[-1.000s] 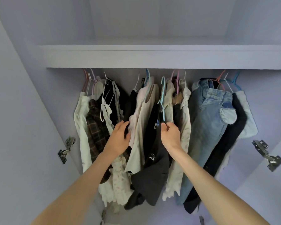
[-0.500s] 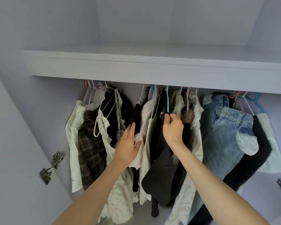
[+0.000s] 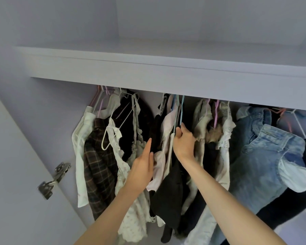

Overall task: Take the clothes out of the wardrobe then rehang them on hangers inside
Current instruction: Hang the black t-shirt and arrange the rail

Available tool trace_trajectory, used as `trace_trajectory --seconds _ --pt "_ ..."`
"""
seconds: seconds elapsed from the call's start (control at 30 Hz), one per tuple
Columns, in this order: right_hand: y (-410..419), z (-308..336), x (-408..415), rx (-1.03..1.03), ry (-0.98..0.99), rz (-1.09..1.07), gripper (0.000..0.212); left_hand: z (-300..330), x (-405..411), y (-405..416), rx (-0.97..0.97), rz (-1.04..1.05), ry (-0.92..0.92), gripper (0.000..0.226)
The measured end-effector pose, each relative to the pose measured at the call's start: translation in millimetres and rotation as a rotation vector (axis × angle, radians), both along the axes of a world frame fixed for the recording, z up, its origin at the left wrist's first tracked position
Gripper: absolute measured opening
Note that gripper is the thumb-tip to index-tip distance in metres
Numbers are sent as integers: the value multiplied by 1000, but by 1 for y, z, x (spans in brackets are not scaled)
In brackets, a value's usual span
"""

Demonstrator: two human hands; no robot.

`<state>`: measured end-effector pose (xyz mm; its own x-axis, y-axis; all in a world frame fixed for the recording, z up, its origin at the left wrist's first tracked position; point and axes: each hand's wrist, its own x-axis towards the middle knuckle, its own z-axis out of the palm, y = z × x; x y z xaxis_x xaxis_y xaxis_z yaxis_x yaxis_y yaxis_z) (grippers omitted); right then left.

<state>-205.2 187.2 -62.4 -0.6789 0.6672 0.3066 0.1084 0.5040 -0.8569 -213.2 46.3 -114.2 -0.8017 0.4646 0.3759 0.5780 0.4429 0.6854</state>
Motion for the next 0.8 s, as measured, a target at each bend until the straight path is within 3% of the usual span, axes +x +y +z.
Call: trace_trajectory --seconds 0.13,0.47,0.6,0.7,0.8 --pt "-7 -3 -7 23 -12 137 40 1 -5 -5 -121 -18 17 53" --pt "-6 8 -13 42 -217 394 47 8 -7 -18 -122 -95 -30 53" --pt "-10 11 -11 96 -303 385 48 0 -4 -29 -171 -156 -36 53" --pt "-19 3 9 266 -313 323 49 -6 4 -50 -295 -146 111 62" --pt "-39 -11 28 667 -229 203 47 -16 14 -81 -479 -71 236 74"
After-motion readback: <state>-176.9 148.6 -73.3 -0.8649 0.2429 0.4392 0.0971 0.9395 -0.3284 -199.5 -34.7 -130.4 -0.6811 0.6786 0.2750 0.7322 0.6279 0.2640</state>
